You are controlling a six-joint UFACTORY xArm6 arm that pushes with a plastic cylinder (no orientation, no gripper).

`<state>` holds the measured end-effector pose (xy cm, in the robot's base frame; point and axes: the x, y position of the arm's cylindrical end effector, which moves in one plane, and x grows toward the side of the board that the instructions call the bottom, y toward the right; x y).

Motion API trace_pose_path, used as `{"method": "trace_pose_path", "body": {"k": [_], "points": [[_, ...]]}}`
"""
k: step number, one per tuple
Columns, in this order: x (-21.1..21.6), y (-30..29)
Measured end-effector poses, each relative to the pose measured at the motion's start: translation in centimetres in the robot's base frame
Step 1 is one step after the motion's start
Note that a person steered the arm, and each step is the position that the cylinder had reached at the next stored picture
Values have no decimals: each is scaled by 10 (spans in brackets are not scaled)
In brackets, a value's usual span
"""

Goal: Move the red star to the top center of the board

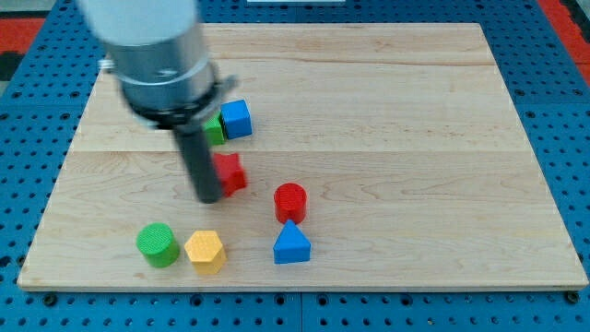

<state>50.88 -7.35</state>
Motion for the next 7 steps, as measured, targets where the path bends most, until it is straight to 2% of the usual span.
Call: {"method": "trace_pose_path", "body": {"k": [1, 2, 3, 4, 5, 7], "points": [[-28, 45], [-53, 49], [-33, 62], [-33, -13], [-39, -16], [-97, 96]]}}
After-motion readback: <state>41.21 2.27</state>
